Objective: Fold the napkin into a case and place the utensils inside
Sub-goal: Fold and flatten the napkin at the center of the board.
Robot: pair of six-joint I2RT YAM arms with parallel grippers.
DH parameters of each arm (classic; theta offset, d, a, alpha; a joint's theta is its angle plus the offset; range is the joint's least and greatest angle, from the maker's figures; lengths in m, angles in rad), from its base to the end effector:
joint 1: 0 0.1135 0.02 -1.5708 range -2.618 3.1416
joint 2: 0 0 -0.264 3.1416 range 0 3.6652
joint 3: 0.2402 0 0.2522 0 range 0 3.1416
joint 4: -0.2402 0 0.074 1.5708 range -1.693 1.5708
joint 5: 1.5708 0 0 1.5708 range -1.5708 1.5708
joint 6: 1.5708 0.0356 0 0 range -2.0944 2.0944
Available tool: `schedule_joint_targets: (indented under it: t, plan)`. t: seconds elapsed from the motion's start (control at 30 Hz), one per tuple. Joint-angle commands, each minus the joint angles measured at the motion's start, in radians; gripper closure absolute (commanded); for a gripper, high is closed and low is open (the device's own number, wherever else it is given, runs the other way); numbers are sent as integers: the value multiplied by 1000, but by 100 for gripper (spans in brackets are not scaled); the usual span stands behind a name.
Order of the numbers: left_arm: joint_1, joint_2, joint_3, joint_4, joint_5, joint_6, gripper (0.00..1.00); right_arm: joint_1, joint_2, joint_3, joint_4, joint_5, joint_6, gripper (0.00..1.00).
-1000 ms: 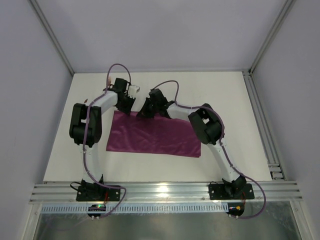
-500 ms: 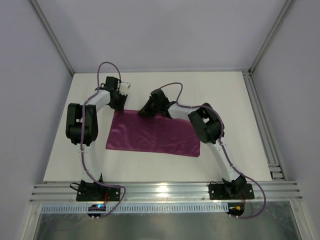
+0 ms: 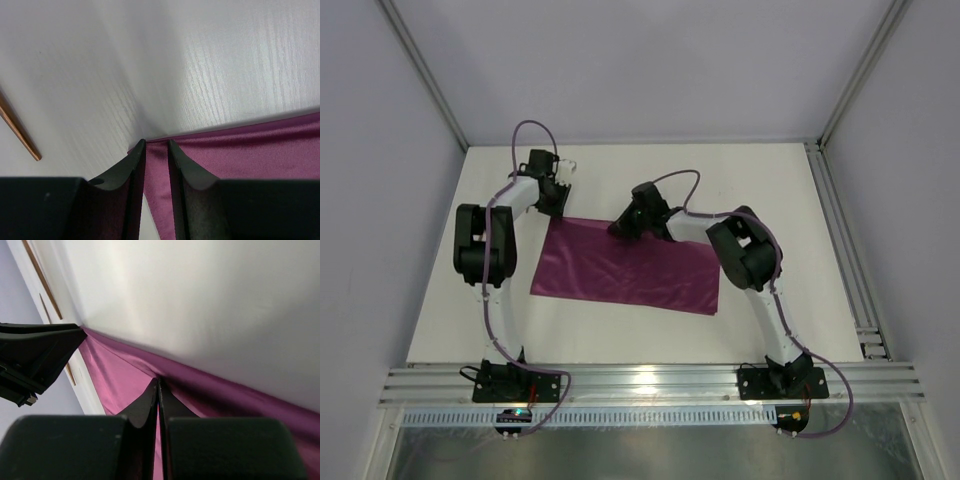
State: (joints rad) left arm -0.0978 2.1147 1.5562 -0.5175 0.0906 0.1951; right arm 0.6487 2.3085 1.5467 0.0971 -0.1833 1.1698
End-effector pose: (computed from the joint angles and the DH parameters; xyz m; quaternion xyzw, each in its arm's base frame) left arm 0.4457 -0.0470 0.1642 0.1523 0.9566 -0.0320 0.2465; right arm 0.3961 0.3085 0.1160 0.1919 0.8754 0.3945 0.2028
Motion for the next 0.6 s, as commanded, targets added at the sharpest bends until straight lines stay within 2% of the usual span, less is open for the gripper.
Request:
schedule_joint_targets:
  t: [0.0, 0.57]
  plan:
    - [3, 41, 13, -9, -43, 23, 74, -44, -106, -94, -37, 97, 19, 96]
    - [3, 51, 13, -6, -63, 33, 74, -237, -305, -474, 90, 82, 33, 96]
